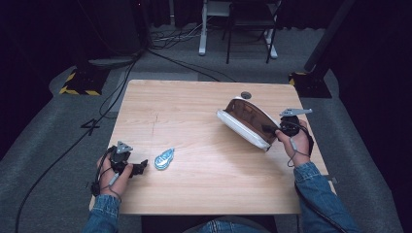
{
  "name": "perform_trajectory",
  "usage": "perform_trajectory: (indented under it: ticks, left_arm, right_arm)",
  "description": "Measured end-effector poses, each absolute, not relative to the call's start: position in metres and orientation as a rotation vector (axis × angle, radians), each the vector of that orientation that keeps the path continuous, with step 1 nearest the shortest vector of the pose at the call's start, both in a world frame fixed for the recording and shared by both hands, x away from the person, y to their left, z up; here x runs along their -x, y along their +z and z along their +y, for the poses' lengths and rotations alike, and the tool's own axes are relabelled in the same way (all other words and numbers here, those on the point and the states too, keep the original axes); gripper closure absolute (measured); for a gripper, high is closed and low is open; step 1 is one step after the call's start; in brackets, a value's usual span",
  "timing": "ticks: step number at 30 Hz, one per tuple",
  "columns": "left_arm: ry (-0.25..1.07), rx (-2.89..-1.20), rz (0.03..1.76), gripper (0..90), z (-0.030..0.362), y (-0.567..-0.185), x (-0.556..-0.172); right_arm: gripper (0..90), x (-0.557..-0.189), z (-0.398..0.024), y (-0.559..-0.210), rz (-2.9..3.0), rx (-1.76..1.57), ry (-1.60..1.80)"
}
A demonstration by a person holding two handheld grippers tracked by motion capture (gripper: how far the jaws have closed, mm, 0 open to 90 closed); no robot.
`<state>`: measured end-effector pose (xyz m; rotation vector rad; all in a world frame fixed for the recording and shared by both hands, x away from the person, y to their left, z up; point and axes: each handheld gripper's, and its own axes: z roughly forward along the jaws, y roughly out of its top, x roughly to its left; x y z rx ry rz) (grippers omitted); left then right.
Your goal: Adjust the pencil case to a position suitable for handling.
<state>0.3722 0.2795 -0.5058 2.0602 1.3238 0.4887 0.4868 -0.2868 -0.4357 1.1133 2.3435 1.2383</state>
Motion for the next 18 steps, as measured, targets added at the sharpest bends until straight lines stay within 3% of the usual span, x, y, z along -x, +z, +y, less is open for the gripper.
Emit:
perform_trajectory:
  ticks: [18]
  left_arm:
    - [0.487, -2.063, 1.319, 7.1, 0.278, -0.506, -0.375]
  right_arm:
    - [87.2, -0.451, -0.272, -0.412, 2.462, -0.979, 1.287]
